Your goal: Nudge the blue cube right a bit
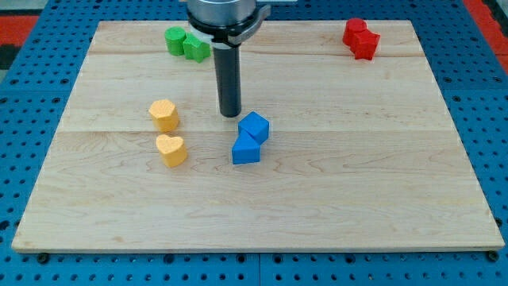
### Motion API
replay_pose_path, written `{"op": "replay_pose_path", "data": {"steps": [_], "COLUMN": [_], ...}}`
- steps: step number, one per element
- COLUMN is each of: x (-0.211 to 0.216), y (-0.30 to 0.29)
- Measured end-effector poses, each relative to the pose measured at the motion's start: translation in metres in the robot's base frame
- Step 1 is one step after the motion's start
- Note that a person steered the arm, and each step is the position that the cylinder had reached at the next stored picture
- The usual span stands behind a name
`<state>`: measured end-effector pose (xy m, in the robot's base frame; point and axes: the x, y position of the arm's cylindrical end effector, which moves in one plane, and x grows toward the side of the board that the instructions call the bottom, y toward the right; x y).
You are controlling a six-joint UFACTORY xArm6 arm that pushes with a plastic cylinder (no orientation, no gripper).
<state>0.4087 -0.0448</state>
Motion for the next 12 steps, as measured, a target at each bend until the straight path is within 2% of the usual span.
{"op": "replay_pose_path", "data": {"steps": [3,6,8,10,12], "x": [-0.019,-0.020,-0.020,-0.010,0.012], "y": [0.027,-0.044,-0.013,-0.006,0.011]}}
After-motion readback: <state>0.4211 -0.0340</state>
